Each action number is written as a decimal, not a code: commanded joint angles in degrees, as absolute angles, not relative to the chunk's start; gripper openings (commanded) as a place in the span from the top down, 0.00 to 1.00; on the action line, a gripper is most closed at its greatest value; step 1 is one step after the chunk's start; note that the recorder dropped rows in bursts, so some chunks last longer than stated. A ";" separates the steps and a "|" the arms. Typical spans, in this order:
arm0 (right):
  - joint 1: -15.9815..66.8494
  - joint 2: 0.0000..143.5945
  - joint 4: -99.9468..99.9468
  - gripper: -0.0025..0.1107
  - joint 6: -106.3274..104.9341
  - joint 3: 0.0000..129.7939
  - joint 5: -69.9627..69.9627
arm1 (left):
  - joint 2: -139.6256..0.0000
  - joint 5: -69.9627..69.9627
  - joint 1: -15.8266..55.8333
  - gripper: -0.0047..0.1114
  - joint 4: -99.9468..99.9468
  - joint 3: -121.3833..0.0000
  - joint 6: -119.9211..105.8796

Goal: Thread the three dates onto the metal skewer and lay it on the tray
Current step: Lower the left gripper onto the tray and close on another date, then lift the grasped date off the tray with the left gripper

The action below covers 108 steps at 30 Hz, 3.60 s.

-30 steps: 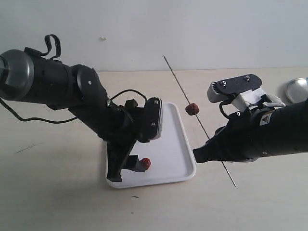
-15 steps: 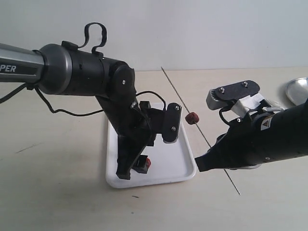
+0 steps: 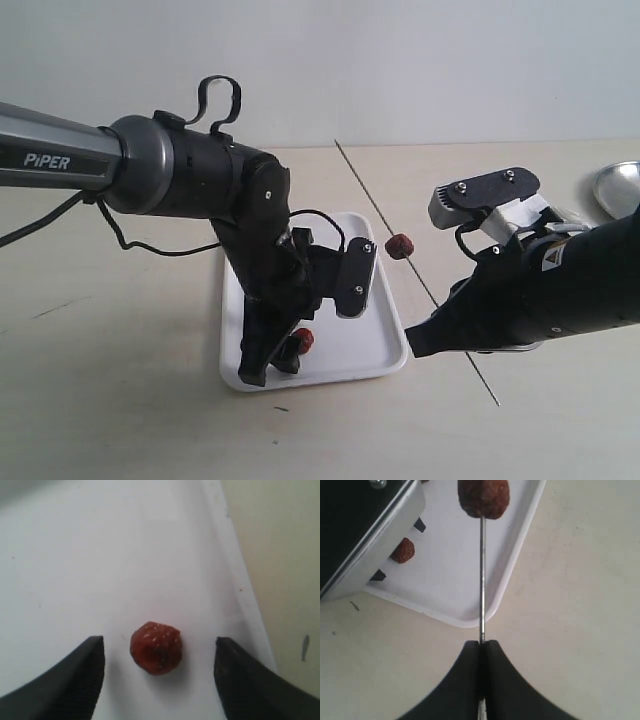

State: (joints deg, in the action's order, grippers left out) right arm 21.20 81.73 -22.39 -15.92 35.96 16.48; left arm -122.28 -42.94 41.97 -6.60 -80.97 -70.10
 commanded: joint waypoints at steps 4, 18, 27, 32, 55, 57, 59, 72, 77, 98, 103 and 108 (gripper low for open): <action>20.92 81.35 -21.90 0.98 -15.81 35.81 16.36 | -122.54 -41.54 42.21 0.44 -6.57 -81.42 -69.68; 20.92 81.35 -22.02 0.98 -15.81 35.81 16.35 | -122.57 -40.97 42.21 0.55 -6.57 -81.42 -69.68; 20.92 81.35 -22.15 0.98 -15.81 35.81 16.35 | -122.57 -41.23 42.21 0.63 -6.57 -81.42 -69.80; 20.92 81.35 -22.15 0.98 -15.81 35.81 16.35 | -122.57 -41.36 42.21 0.65 -6.57 -81.42 -69.80; 20.92 81.35 -22.37 0.98 -15.81 35.81 16.35 | -122.57 -41.75 42.21 0.66 -6.57 -81.42 -69.80; 20.92 81.35 -22.37 0.98 -15.81 35.81 16.35 | -122.57 -41.75 42.21 0.66 -6.57 -81.42 -69.80; 20.92 81.35 -22.36 0.98 -15.81 35.81 16.46 | -122.57 -41.75 42.21 0.66 -6.57 -81.42 -69.80; 20.92 81.35 -22.36 0.98 -15.81 35.81 16.68 | -122.57 -41.77 42.21 0.66 -6.57 -81.42 -68.75; 20.92 81.35 -22.36 0.98 -15.81 35.81 16.91 | -122.57 -41.77 42.21 0.66 -6.57 -81.42 -68.25; 20.92 81.35 -21.56 0.98 -16.16 35.81 17.03 | -116.60 -42.42 40.57 0.70 -8.50 -81.42 -65.53; 20.92 81.35 -18.10 0.98 -16.25 35.81 16.91 | -112.71 -44.26 36.34 0.71 -17.36 -81.42 -68.44; 20.92 81.35 -11.70 0.98 -16.37 35.81 16.08 | -110.73 -50.25 29.38 0.71 -31.53 -81.42 -76.73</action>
